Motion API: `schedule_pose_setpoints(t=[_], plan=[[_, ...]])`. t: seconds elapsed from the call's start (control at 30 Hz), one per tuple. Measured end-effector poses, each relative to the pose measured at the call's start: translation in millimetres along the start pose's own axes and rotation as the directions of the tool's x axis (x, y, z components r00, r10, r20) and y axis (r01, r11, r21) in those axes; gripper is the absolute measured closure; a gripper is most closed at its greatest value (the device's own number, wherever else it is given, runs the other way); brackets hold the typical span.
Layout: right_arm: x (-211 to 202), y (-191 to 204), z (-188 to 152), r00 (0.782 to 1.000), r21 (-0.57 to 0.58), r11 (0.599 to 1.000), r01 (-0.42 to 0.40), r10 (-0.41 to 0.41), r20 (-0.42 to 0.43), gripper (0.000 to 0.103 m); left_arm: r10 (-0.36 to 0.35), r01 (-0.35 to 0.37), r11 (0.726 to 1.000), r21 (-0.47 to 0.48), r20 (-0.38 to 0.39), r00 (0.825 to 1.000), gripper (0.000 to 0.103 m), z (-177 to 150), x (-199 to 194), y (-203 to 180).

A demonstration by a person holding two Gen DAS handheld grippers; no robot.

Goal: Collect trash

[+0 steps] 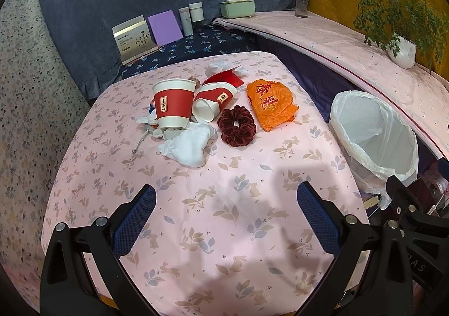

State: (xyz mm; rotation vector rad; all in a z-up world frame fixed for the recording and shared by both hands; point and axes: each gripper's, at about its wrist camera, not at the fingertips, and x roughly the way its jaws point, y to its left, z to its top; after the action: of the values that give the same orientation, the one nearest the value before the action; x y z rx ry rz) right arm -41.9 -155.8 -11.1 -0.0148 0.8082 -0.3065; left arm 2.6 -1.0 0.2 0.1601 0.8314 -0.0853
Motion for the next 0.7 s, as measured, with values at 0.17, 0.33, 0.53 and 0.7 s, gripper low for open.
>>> schedule_pose_setpoints(t=[0.17, 0.33, 0.53, 0.7], plan=[[0.0, 0.0, 0.3, 1.0, 0.002, 1.0, 0.001, -0.001, -0.001, 0.007, 0.001, -0.001, 1.0, -0.001, 0.0, 1.0, 0.007, 0.0, 1.4, 1.6], [0.0, -0.1, 0.4, 1.0, 0.002, 1.0, 0.001, -0.001, -0.002, 0.007, 0.002, -0.002, 1.0, -0.004, 0.0, 1.0, 0.007, -3.0, 1.3, 3.0], [0.0, -0.5, 0.2, 1.0, 0.003, 1.0, 0.001, -0.001, -0.002, 0.007, -0.001, 0.001, 1.0, -0.003, 0.006, 1.0, 0.007, -3.5, 0.5, 3.8], [-0.1, -0.5, 0.3, 1.0, 0.002, 1.0, 0.001, -0.001, -0.001, 0.007, -0.002, 0.002, 1.0, -0.004, 0.007, 1.0, 0.007, -3.5, 0.6, 4.0]])
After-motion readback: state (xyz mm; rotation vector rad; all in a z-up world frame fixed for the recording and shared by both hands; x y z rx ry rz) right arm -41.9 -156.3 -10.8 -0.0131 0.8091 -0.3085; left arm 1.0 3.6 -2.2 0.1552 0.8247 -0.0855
